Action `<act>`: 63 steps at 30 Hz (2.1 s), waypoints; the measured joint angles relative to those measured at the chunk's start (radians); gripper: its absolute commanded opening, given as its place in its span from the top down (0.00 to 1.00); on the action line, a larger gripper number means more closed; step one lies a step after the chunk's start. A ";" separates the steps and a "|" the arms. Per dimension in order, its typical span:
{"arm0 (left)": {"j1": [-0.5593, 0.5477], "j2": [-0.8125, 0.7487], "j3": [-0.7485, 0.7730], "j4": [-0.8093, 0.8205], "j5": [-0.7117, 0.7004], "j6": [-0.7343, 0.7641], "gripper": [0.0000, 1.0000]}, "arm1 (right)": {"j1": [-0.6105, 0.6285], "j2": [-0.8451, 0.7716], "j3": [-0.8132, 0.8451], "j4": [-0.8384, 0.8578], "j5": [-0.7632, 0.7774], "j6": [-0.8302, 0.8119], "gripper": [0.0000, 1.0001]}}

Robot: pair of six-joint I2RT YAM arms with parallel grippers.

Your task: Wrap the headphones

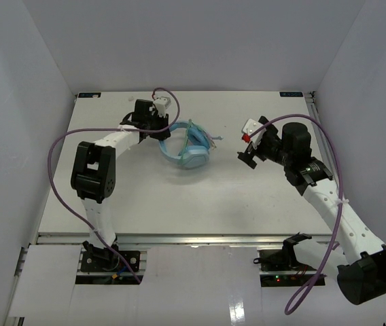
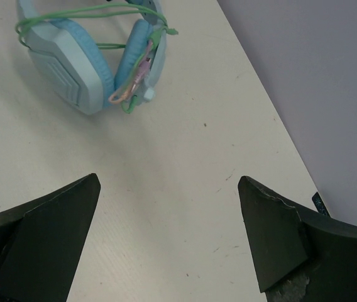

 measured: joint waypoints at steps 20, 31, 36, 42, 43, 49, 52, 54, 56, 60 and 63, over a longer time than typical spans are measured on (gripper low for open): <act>0.000 0.121 -0.006 0.124 -0.025 -0.092 0.45 | -0.044 -0.034 -0.054 -0.029 -0.061 0.070 0.03; 0.000 0.084 -0.015 0.147 -0.023 -0.108 0.15 | -0.053 -0.038 -0.054 -0.029 -0.067 0.079 0.03; 0.005 0.037 -0.015 0.134 -0.033 -0.107 0.13 | -0.058 -0.053 -0.056 -0.032 -0.067 0.080 0.04; 0.022 -0.073 -0.054 0.130 -0.058 -0.095 0.10 | -0.060 -0.060 -0.057 -0.040 -0.063 0.091 0.10; 0.026 -0.095 -0.067 0.127 -0.061 -0.093 0.08 | -0.061 -0.061 -0.057 -0.041 -0.061 0.098 0.10; 0.037 -0.293 -0.200 0.112 -0.103 -0.101 0.02 | -0.078 -0.065 -0.057 -0.045 -0.012 0.170 0.10; 0.038 -0.471 -0.281 0.093 -0.112 -0.129 0.02 | -0.085 -0.067 -0.054 -0.056 0.016 0.221 0.10; 0.038 -0.628 -0.346 0.107 -0.095 -0.165 0.02 | -0.087 -0.069 -0.048 -0.080 0.031 0.260 0.10; 0.039 -0.819 -0.422 0.104 -0.068 -0.199 0.02 | -0.090 -0.075 -0.045 -0.102 0.045 0.298 0.10; 0.038 -1.221 -0.556 0.110 -0.005 -0.263 0.02 | -0.094 -0.099 -0.043 -0.134 0.083 0.375 0.10; 0.037 -1.417 -0.610 0.093 0.024 -0.283 0.02 | -0.104 -0.117 -0.039 -0.153 0.124 0.423 0.10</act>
